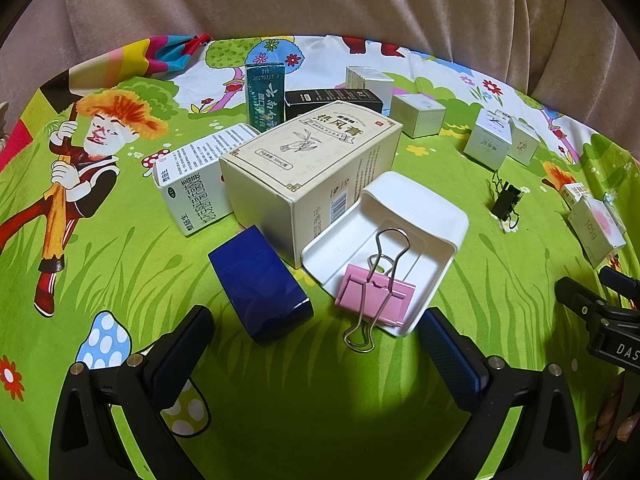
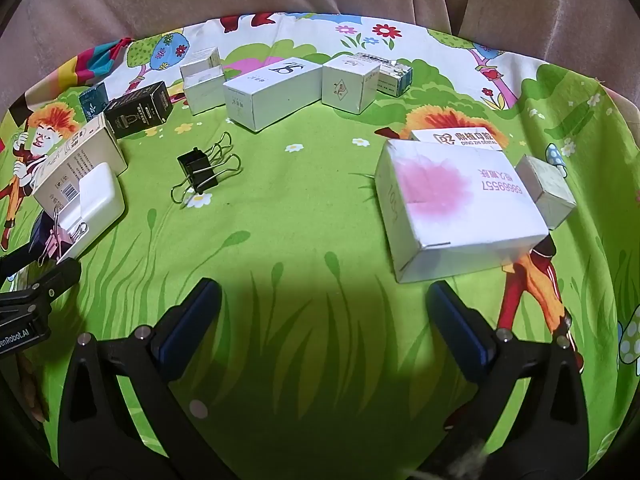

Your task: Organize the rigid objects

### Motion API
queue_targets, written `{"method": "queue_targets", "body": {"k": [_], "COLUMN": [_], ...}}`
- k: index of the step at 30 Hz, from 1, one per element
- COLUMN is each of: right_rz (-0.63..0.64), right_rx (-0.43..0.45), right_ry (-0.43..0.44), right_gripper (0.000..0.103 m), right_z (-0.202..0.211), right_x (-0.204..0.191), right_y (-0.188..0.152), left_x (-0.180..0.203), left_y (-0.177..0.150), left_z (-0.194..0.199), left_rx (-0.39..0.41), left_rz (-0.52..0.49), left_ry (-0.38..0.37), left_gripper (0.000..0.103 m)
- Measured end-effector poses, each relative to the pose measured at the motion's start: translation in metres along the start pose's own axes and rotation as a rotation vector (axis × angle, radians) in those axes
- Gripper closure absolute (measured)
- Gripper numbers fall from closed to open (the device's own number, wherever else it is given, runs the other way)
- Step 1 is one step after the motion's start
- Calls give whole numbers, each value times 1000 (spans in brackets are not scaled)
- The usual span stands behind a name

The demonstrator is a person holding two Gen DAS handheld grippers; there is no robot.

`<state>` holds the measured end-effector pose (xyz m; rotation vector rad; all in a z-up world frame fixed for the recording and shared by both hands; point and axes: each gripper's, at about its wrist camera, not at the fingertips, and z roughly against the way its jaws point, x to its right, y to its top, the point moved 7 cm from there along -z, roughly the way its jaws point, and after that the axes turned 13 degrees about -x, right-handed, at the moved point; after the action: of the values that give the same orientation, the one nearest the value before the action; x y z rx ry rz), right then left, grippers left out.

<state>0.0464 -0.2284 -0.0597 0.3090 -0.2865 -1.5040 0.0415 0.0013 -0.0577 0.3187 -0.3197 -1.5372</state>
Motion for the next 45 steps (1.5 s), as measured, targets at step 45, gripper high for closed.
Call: {"method": "queue_targets", "body": {"k": [45], "right_rz": [157], "right_rx": [-38], "right_ry": [179], "right_gripper": [0], "right_z": [16], "right_x": [-121], "right_y": [-20], "left_x": [-96], "left_y": [-76], "left_z": [48], "left_rx": [75], "left_rz": [22], "left_ry": [-21], "left_gripper": [3]}}
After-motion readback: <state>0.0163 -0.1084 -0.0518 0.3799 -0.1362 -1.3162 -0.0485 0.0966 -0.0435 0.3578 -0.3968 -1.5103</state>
